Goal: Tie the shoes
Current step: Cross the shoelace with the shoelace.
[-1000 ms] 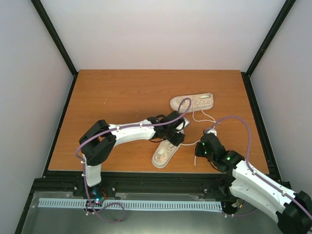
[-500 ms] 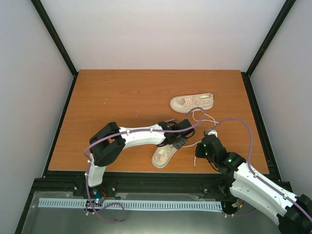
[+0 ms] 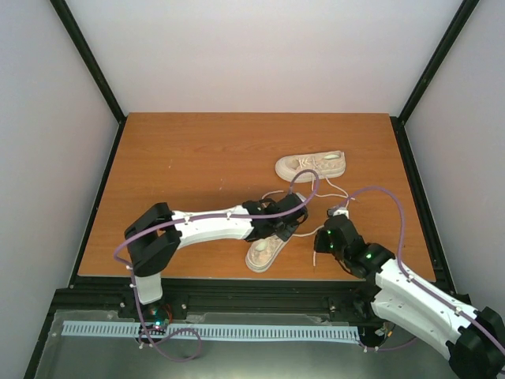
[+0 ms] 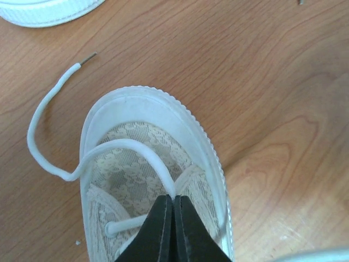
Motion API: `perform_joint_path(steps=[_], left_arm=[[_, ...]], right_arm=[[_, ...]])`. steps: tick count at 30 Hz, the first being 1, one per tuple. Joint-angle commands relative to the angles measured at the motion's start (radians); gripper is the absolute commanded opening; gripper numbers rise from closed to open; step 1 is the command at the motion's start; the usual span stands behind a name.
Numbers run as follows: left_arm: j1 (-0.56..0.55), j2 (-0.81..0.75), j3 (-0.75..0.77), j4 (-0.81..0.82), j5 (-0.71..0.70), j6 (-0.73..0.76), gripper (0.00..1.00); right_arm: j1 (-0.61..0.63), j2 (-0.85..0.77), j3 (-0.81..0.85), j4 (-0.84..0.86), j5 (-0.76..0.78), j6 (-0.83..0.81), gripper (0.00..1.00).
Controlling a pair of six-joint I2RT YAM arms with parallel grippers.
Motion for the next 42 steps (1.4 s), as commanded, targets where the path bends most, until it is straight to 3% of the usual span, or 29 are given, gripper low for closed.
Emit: perform_joint_path(steps=[1, 8, 15, 26, 30, 42], left_arm=[[0.020, -0.101, -0.070, 0.109, 0.071, -0.066, 0.01], [0.100, -0.209, -0.239, 0.315, 0.428, -0.103, 0.01], [0.139, -0.243, -0.311, 0.400, 0.642, -0.116, 0.01], [0.173, -0.237, -0.327, 0.415, 0.629, -0.116, 0.06], [0.172, -0.233, -0.319, 0.398, 0.573, -0.109, 0.10], [0.172, -0.182, -0.266, 0.379, 0.593, -0.103, 0.23]], right_arm=[[0.006, 0.054, 0.057, 0.062, 0.027, -0.050, 0.03], [0.005, 0.205, 0.130, 0.120, 0.122, -0.105, 0.03], [0.005, 0.316, 0.232, 0.215, 0.091, -0.121, 0.03], [0.002, 0.356, 0.296, 0.255, 0.038, -0.128, 0.03], [0.002, 0.353, 0.290, 0.258, 0.025, -0.122, 0.03], [0.002, 0.338, 0.281, 0.261, 0.004, -0.121, 0.03]])
